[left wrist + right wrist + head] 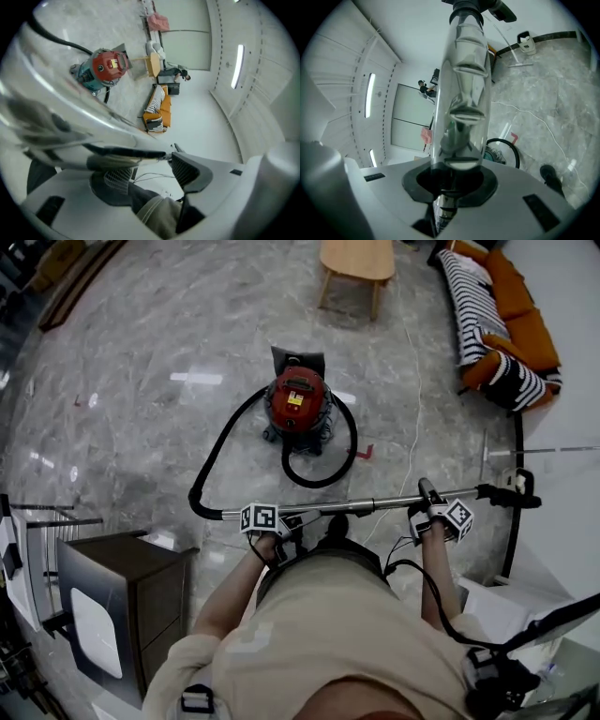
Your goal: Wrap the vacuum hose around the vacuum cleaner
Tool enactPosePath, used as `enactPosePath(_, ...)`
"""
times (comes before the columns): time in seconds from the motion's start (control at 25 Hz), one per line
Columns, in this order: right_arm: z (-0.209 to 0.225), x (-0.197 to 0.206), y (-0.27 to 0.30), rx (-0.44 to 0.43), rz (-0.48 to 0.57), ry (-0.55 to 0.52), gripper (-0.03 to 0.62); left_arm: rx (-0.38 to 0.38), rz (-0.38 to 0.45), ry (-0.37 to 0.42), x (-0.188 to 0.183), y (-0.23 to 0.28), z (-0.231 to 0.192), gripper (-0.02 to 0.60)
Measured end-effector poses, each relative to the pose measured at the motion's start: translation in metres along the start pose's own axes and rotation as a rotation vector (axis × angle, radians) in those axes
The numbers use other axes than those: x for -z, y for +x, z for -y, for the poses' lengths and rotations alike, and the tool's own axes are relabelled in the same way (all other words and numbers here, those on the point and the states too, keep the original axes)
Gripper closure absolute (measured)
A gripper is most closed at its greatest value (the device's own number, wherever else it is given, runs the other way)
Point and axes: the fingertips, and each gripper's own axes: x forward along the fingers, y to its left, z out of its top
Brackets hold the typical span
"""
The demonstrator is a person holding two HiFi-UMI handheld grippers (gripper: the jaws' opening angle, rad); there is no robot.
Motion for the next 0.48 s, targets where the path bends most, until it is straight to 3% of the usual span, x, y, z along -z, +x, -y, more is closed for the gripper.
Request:
enactPosePath(0.16, -0.016, -0.048, 0.008, 0.011, 0.022, -0.082, 0.526, -0.067, -0.041, 0.084, 0.005, 0.005, 0.001, 0.328)
enactPosePath(0.32, -0.045, -0.086, 0.028, 0.002, -0.018, -0.250, 0.526, -0.167, -0.047, 0.164, 0.001, -0.003, -0.007, 0.328)
enactPosePath(0.48, -0.065, -0.109, 0.030, 0.006, -0.085, -0.462, 0.526, -0.233, 0.060, 0.124, 0.004, -0.040, -0.032, 0.328)
